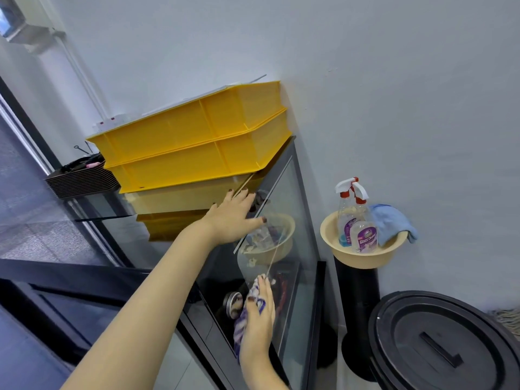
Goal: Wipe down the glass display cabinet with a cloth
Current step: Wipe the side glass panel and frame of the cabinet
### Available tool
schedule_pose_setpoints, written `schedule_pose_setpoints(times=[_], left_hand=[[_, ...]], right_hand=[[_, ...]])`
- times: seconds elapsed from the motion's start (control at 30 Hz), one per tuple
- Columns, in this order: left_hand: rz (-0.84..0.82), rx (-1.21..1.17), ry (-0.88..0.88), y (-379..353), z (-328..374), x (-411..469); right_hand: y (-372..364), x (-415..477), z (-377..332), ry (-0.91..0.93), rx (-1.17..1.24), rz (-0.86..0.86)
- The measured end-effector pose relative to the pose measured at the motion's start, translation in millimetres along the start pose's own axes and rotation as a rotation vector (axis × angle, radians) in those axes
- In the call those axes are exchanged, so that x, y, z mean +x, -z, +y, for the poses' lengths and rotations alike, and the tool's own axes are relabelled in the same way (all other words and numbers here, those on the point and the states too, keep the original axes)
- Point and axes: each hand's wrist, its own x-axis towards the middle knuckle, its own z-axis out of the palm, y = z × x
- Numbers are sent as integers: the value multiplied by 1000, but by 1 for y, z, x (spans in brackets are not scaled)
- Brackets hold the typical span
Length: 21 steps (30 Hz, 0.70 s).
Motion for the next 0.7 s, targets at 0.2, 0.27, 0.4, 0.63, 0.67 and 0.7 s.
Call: schedule_pose_setpoints(times=[0.2, 0.27, 0.4, 0.63, 0.67, 0.7], left_hand=[[41, 65, -78, -8, -5, -54], [40, 93, -52, -6, 0, -51], [46, 144, -26, -7, 2, -45], [40, 231, -42, -8, 1, -44], [37, 242, -48, -9, 0, -44], [32, 246, -55, -9, -1, -42]], right_hand=[[25, 1, 40, -107, -9, 135], [29, 24, 38, -224, 38, 160], [16, 37, 19, -166, -6, 133], [31, -23, 62, 84, -176, -54], [40, -16, 74, 41, -235, -39], [48, -6, 85, -16, -263, -8]])
